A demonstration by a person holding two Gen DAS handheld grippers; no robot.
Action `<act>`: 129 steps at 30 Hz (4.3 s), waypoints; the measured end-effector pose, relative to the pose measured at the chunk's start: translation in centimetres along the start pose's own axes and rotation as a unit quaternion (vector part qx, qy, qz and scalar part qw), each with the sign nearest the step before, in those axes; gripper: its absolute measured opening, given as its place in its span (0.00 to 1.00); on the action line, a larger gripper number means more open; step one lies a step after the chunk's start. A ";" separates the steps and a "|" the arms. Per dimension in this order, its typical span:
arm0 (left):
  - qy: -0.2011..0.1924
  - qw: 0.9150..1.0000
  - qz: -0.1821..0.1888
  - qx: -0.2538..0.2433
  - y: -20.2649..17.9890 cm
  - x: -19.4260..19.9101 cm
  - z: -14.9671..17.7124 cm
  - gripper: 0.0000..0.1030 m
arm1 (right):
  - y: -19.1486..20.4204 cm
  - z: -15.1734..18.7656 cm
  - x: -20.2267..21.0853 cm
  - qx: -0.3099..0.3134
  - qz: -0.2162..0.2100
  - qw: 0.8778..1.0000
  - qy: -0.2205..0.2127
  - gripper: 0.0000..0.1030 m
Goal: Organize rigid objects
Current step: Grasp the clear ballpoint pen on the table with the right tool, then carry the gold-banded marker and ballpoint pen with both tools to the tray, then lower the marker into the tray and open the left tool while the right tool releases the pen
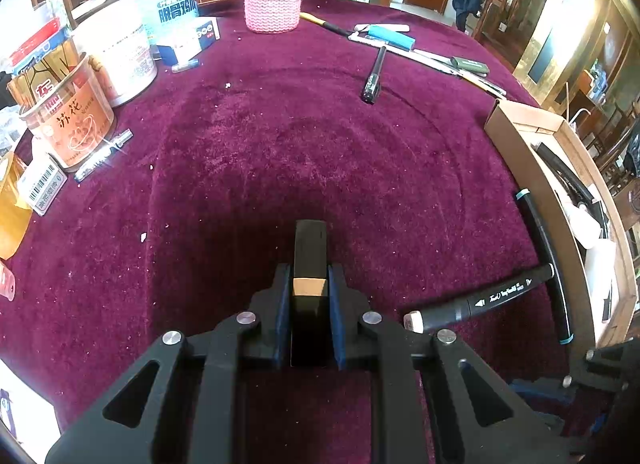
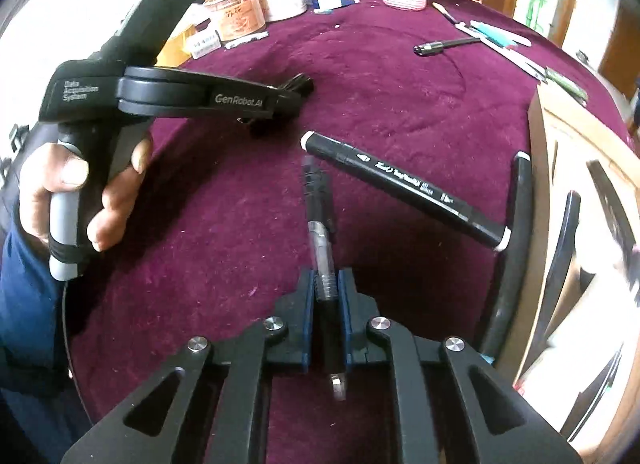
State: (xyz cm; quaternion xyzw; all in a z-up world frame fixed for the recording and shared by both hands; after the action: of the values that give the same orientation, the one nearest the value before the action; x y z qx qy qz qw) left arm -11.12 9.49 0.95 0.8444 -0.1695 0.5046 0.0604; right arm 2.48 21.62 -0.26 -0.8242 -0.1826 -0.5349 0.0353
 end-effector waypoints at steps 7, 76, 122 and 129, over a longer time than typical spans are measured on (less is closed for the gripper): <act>-0.005 1.000 -0.006 -0.007 -0.2 -0.1 0.0 0.15 | 2.1 -1.4 -1.6 0.037 0.063 0.997 -0.001 0.11; 0.017 0.963 0.252 -0.089 -27.2 3.0 4.5 0.15 | -23.7 7.8 11.8 -0.356 0.075 0.912 -0.191 0.09; -0.064 0.962 0.179 -0.193 -20.0 8.5 3.0 0.40 | -24.8 9.1 14.3 -0.405 0.062 0.879 -0.244 0.33; -0.051 0.971 0.094 -0.211 -14.0 4.8 1.9 0.39 | -24.1 8.7 15.2 -0.386 0.052 0.881 -0.270 0.33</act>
State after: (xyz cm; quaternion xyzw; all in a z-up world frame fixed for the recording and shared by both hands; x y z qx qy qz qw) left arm -2.58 20.97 5.20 0.8175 -0.3542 0.4166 0.1808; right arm 7.35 50.20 6.31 -0.8933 0.0791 -0.3172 -0.3084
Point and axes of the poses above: each gripper's, at about its wrist camera, not at the fingertips, and x roughly against the way its jaws point, y to its left, z to its underside, the point moved 1 cm from there along -x, roughly the way its jaws point, and after that the axes turned 1 degree about z, right-handed, at the moved point
